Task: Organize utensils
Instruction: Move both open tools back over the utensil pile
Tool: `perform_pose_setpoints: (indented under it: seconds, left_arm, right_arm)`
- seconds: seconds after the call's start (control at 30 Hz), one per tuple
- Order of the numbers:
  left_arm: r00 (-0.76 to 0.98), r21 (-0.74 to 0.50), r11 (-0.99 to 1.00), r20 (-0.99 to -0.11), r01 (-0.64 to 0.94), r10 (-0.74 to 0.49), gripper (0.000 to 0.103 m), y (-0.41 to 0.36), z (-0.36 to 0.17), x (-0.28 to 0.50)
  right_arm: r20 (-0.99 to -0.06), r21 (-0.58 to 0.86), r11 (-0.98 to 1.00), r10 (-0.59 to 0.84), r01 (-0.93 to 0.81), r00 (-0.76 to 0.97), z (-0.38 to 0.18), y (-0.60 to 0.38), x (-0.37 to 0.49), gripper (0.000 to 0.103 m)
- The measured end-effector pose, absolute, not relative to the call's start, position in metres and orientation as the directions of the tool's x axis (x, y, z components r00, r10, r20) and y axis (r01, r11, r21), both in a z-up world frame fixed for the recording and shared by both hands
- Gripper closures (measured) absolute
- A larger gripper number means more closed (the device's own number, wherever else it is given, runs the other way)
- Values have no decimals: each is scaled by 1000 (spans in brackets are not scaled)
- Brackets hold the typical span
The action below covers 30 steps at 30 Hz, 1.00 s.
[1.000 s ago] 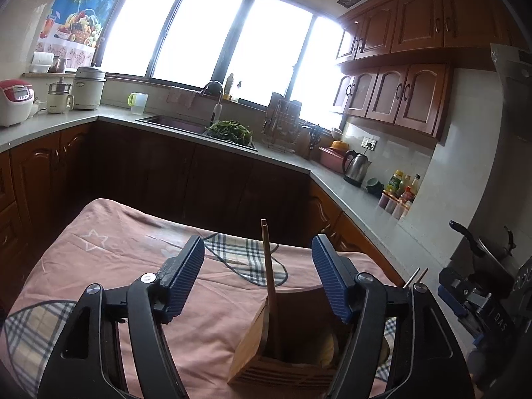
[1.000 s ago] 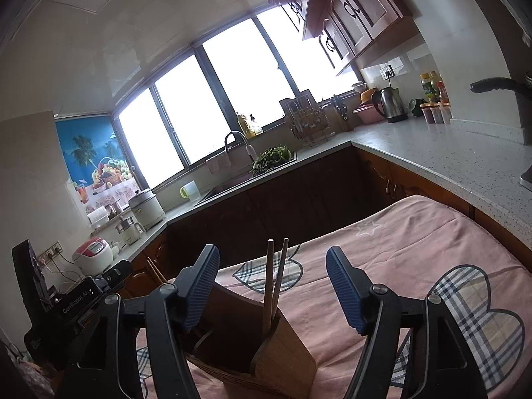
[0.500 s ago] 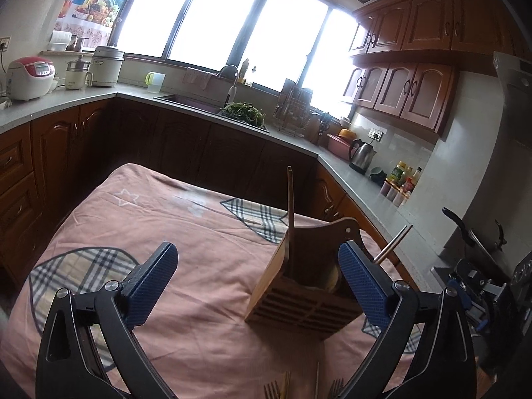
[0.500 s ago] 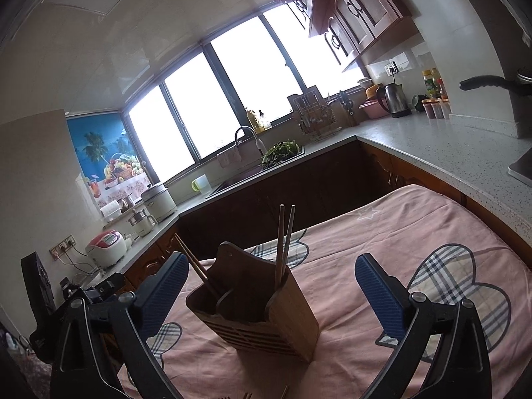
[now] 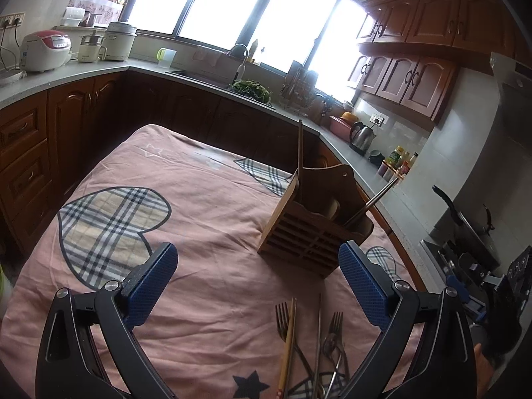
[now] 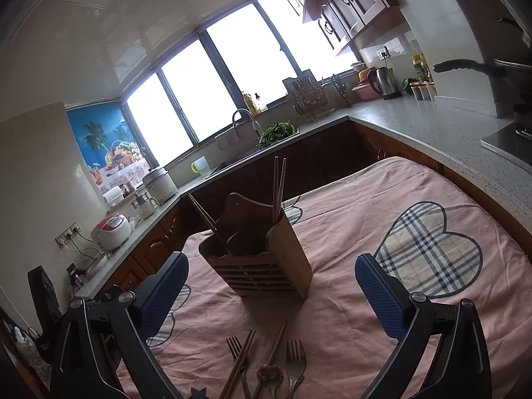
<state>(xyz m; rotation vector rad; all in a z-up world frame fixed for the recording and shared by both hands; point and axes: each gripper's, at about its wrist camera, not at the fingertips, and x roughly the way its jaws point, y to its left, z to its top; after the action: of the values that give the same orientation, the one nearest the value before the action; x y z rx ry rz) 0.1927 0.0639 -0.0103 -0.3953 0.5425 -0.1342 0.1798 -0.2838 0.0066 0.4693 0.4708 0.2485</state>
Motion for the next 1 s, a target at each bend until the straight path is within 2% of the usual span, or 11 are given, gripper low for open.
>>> perform_pose_setpoints:
  seconds: [0.63,1.0]
  left_arm:
    - [781,-358,933,-570,43,-255,4,51,-43,161]
    - [725,-325,941,-626,92,-287,14,27,-58,172]
  right_arm:
    - [-432,499,860,353,-106,830,-24,-283,138,2]
    - [-481,485,867,371,-112,794,-41,-275,145,4]
